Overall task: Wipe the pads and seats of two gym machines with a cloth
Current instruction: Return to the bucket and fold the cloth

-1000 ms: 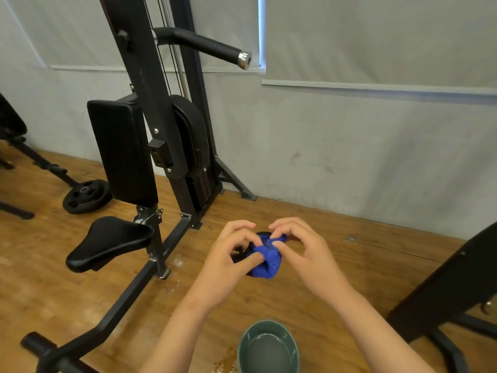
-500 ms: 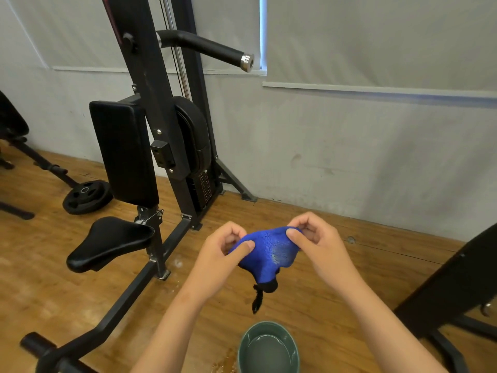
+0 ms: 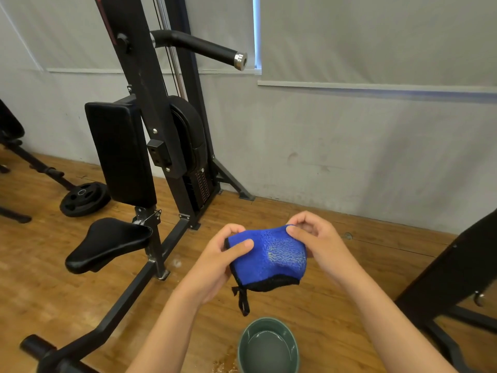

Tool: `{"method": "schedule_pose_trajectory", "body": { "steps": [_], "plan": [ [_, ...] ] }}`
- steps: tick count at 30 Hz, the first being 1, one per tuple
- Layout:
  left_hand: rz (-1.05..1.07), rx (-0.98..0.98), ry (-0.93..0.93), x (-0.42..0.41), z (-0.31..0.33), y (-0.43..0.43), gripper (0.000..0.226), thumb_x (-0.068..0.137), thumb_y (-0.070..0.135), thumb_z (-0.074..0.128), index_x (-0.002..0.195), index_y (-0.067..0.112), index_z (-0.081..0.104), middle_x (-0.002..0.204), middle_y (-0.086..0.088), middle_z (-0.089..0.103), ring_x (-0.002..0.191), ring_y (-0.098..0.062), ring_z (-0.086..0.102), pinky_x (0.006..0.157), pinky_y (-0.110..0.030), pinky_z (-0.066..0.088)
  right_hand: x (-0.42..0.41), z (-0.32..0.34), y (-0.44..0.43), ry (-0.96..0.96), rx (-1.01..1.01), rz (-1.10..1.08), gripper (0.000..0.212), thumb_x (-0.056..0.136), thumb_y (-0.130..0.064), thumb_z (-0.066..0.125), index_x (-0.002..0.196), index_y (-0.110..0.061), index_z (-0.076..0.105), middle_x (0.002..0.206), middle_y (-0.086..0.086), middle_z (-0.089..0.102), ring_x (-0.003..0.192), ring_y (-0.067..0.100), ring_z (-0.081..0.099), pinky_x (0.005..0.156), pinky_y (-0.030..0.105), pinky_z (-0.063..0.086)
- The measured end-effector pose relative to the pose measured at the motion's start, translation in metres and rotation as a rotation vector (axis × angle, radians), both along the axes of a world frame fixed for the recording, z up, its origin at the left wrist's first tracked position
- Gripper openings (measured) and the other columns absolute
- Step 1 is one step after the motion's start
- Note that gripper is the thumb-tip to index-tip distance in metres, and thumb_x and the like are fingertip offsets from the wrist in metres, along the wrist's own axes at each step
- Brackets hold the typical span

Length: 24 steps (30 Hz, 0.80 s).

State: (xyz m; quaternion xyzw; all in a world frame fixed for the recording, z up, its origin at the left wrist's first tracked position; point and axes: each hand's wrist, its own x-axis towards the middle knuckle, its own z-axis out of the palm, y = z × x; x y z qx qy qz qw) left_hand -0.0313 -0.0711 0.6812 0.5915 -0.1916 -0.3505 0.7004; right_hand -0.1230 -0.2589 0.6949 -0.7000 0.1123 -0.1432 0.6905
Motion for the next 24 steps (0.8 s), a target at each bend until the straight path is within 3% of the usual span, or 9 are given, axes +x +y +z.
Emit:
{"method": "schedule_pose_trajectory", "body": {
  "steps": [3,6,10,14,17,21,24],
  "plan": [
    [0.003,-0.012,-0.003,-0.003,-0.004,-0.002,0.036,0.068,0.017,0.080,0.096,0.014,0.057,0.095,-0.008,0.064,0.090,-0.025,0.062,0.075,-0.038,0.052,-0.003,-0.001,-0.002,0.055,0.037,0.041,0.015,0.094,-0.010,0.055,0.080,-0.016,0.055,0.065,-0.002,0.058,0.054,0.008,0.048,0.050,0.018,0.039],
    [0.113,0.010,-0.001,-0.006,-0.004,-0.004,0.036,0.066,0.008,0.078,0.095,0.014,0.057,0.090,-0.007,0.065,0.084,-0.024,0.064,0.065,-0.032,0.055,-0.009,-0.007,-0.002,0.063,0.211,0.120,0.009,0.092,-0.020,0.061,0.086,-0.017,0.055,0.069,-0.005,0.058,0.056,0.008,0.051,0.052,0.018,0.042],
    [0.189,0.022,0.035,-0.010,-0.005,-0.008,0.043,0.067,0.003,0.078,0.105,0.011,0.057,0.089,-0.005,0.069,0.084,-0.024,0.067,0.064,-0.033,0.057,-0.016,-0.020,-0.001,0.015,0.542,0.272,0.041,0.079,-0.021,0.066,0.117,-0.015,0.052,0.103,0.007,0.066,0.084,0.022,0.060,0.070,0.033,0.050],
    [0.224,0.030,0.100,-0.010,-0.011,-0.004,0.047,0.066,0.008,0.075,0.110,0.010,0.058,0.093,-0.005,0.070,0.087,-0.023,0.068,0.070,-0.034,0.057,-0.019,-0.024,0.000,0.063,0.481,0.266,0.054,0.077,-0.005,0.061,0.128,-0.016,0.047,0.118,0.008,0.067,0.086,0.020,0.066,0.070,0.034,0.055],
    [0.220,-0.004,0.152,-0.009,-0.014,-0.001,0.051,0.066,0.007,0.073,0.114,0.010,0.056,0.099,-0.007,0.070,0.090,-0.021,0.068,0.076,-0.034,0.058,-0.018,-0.024,0.000,0.071,0.444,0.239,0.050,0.086,0.001,0.058,0.131,-0.017,0.047,0.123,0.007,0.065,0.088,0.018,0.066,0.070,0.032,0.056],
    [0.185,-0.041,0.219,-0.012,-0.021,0.003,0.058,0.073,0.005,0.070,0.127,0.011,0.051,0.111,-0.013,0.070,0.100,-0.028,0.068,0.084,-0.036,0.057,-0.016,-0.029,0.001,0.076,0.459,0.179,0.050,0.082,-0.013,0.063,0.131,-0.013,0.051,0.121,0.004,0.066,0.086,0.017,0.065,0.071,0.032,0.057],
    [0.196,-0.014,0.231,-0.017,-0.026,0.001,0.065,0.071,0.004,0.076,0.130,0.006,0.050,0.112,-0.017,0.069,0.100,-0.029,0.068,0.083,-0.034,0.057,-0.017,-0.032,0.005,0.079,0.443,0.174,0.046,0.084,-0.011,0.065,0.128,-0.010,0.054,0.120,0.006,0.067,0.092,0.018,0.067,0.072,0.031,0.055]
  ]
}}
